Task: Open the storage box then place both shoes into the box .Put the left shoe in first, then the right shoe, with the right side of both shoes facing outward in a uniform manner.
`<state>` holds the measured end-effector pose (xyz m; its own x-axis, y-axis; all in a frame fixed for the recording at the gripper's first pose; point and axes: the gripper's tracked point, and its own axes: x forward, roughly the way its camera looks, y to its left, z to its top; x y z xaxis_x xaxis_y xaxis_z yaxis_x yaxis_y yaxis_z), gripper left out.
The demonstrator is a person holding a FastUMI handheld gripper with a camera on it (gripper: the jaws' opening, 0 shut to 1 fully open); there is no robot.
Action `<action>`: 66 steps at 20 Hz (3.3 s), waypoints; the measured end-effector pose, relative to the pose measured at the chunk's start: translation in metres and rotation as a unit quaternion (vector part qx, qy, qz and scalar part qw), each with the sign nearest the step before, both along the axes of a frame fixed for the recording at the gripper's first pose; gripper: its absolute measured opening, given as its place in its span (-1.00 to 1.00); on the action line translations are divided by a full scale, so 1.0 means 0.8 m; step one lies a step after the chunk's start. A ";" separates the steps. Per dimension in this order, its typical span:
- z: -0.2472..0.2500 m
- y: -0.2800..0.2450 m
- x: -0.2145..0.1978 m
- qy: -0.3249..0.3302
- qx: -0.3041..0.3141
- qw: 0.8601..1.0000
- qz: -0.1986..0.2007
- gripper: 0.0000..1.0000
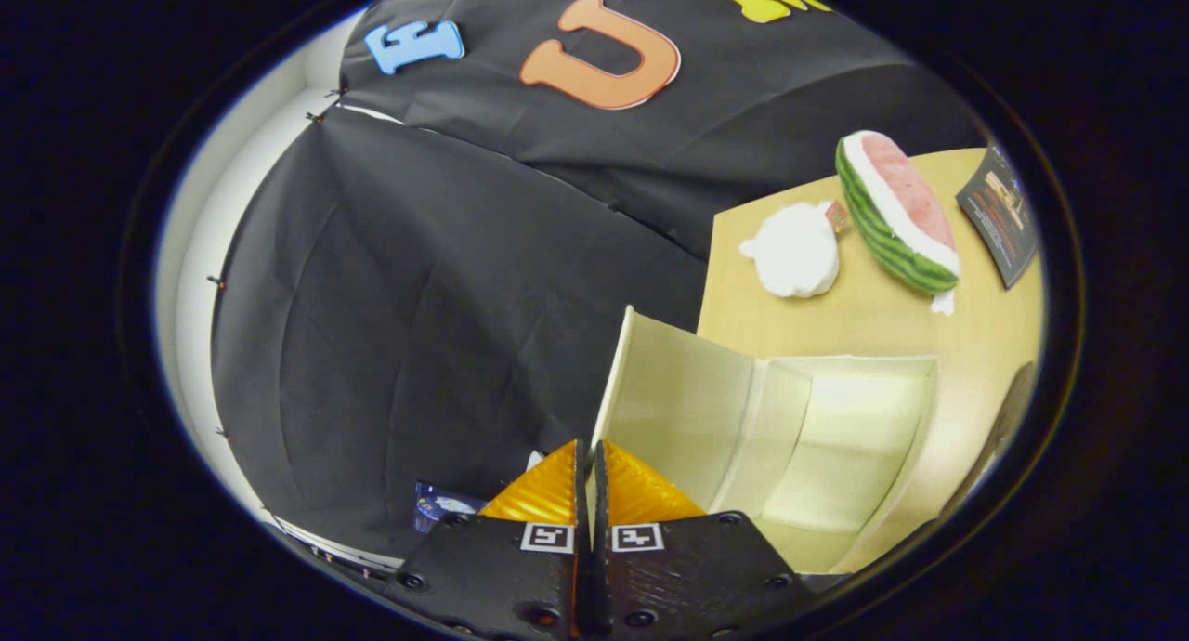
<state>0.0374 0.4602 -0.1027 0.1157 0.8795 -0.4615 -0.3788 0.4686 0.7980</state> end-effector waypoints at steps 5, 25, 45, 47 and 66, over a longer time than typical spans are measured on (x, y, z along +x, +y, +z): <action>0.008 0.029 -0.005 -0.012 -0.003 1.000 0.000 -0.41; -0.167 -0.355 0.065 -0.070 -0.172 0.974 -0.134 0.90; -0.421 -0.507 0.048 0.029 -0.445 0.883 -0.149 -0.26; -0.430 -0.512 0.051 0.037 -0.458 0.875 -0.153 -0.45; -0.259 -0.495 0.043 0.046 -0.334 0.920 -0.200 -0.98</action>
